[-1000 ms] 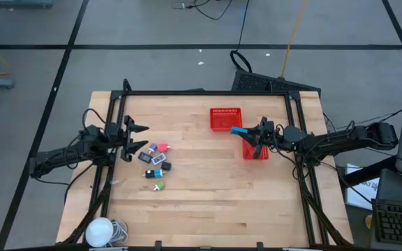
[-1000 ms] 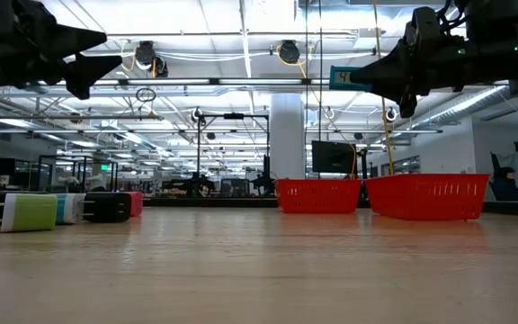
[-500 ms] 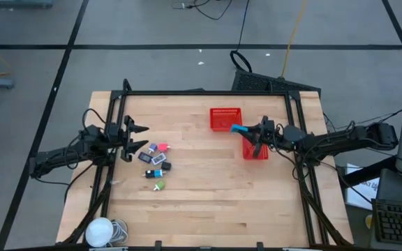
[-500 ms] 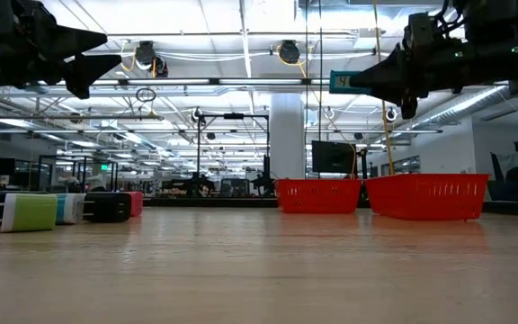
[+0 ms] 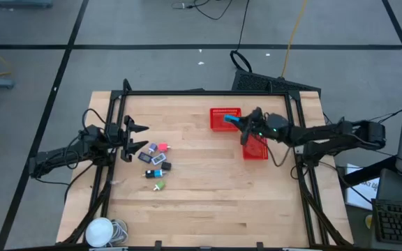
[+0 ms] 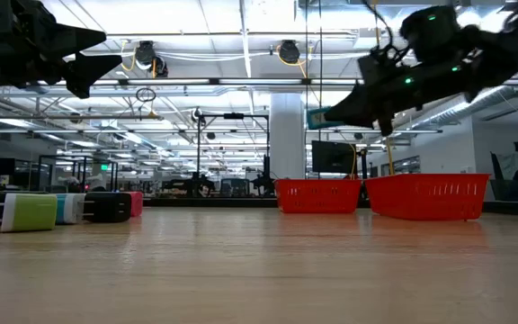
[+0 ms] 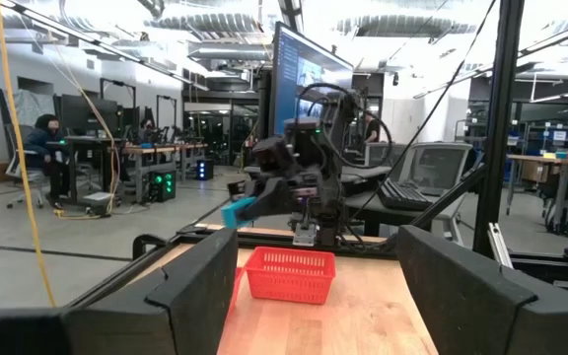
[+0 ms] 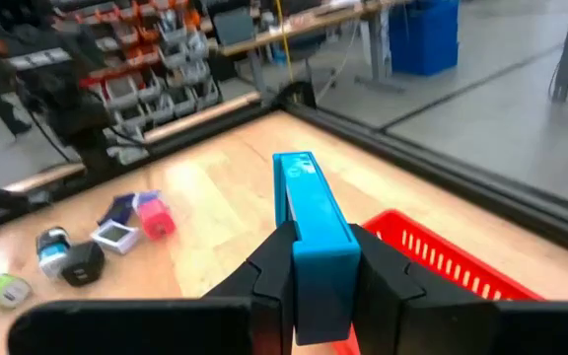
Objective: Pick & Place Office items
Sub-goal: Put the blue digital clock into the top red bin
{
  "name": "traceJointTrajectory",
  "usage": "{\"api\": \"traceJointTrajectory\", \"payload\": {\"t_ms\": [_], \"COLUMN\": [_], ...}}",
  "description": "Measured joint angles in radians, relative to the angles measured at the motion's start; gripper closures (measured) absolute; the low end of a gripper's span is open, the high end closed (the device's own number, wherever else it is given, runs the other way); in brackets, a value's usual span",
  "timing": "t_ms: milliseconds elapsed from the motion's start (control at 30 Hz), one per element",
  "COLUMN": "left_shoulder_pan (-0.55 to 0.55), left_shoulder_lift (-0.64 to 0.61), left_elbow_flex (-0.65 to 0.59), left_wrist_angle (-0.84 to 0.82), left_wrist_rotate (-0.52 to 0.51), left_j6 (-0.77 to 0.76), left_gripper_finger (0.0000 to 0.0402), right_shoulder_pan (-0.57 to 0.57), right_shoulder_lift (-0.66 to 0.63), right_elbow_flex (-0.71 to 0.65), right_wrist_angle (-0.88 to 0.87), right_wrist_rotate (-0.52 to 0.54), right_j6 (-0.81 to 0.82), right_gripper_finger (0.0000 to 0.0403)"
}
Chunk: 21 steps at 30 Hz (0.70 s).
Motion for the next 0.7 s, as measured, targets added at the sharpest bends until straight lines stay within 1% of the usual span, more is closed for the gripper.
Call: {"api": "traceJointTrajectory", "payload": {"t_ms": [100, 300, 467, 700], "left_shoulder_pan": [0.0, 0.0, 0.0, 0.0], "left_shoulder_lift": [0.0, 0.0, 0.0, 0.0], "left_elbow_flex": [0.0, 0.0, 0.0, 0.001], "left_wrist_angle": [0.0, 0.0, 0.0, -0.001], "left_wrist_rotate": [0.0, 0.001, 0.0, 0.001], "left_j6": [0.0, 0.0, 0.0, 0.0], "left_gripper_finger": [0.0124, 0.0135, 0.0146, 0.0152], "right_shoulder_pan": [-0.038, -0.096, -0.106, -0.106], "right_shoulder_lift": [0.074, 0.216, 0.314, 0.354], "right_elbow_flex": [0.044, 0.101, 0.108, 0.108], "right_wrist_angle": [0.002, 0.015, 0.107, 0.121], "right_wrist_rotate": [-0.041, -0.042, -0.043, -0.041], "right_j6": [0.006, 0.007, 0.046, 0.061], "right_gripper_finger": [0.0347, 0.0347, 0.0347, 0.0347]}}
